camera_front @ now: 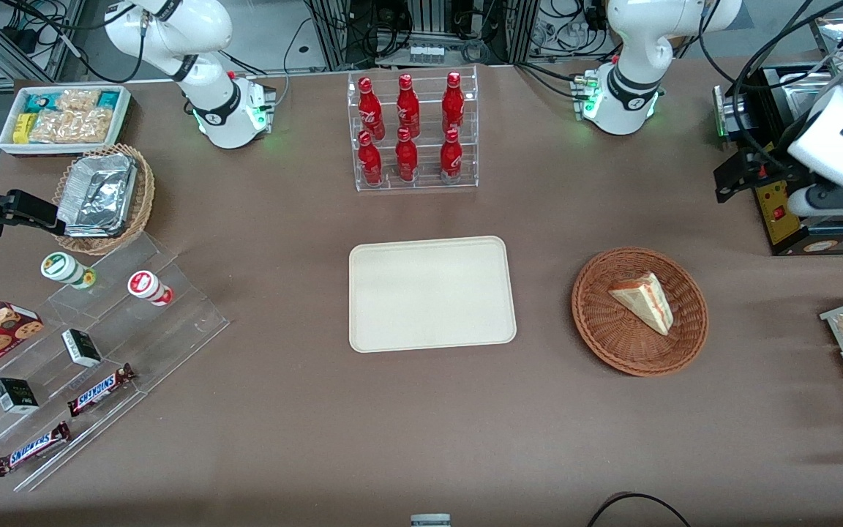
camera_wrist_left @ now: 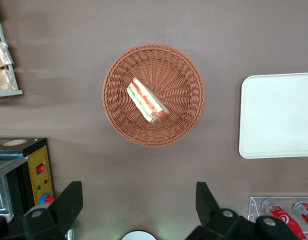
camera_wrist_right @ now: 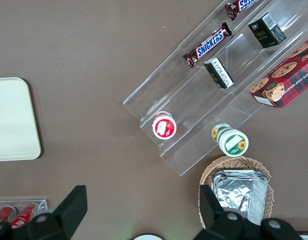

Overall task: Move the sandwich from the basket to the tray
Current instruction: 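Move the left gripper over the wrapped sandwich in the wicker basket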

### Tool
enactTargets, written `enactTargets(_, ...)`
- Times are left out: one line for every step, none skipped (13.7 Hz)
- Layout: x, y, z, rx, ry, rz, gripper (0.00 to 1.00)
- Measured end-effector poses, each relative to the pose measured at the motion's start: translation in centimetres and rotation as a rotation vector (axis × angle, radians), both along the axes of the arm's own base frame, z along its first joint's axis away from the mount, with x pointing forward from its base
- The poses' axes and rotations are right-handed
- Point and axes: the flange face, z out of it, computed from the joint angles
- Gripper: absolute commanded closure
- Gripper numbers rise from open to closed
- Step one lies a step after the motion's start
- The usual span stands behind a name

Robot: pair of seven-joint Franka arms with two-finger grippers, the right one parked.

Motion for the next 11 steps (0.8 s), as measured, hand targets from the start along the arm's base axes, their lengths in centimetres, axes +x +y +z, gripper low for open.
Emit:
enactTargets(0.5, -0.1, -1.6, 0.000, -0.001, 0.006, 0.00)
enactTargets(0.9, -0.1, -3.5, 0.000, -0.008, 0.025, 0.00)
enactTargets(1.3, -0.2, -5.5, 0.000, -0.022, 0.059, 0.00)
enactTargets(1.6, -0.3, -7.6, 0.000, -0.038, 0.097, 0.00)
enactTargets(1.7, -0.3, -9.5, -0.002, -0.055, 0.132, 0.00)
enactTargets(1.7, -0.4, -11.5, -0.004, -0.074, 0.177, 0.00)
enactTargets(1.6, -0.4, -13.2, -0.007, -0.090, 0.232, 0.00)
enactTargets(1.4, -0.4, -14.8, -0.009, -0.105, 0.290, 0.00)
enactTargets(1.0, -0.3, -16.1, -0.011, -0.114, 0.346, 0.00)
enactTargets(0.8, -0.3, -17.3, -0.013, -0.122, 0.401, 0.00)
enactTargets(0.5, -0.3, -18.3, -0.016, -0.131, 0.450, 0.00)
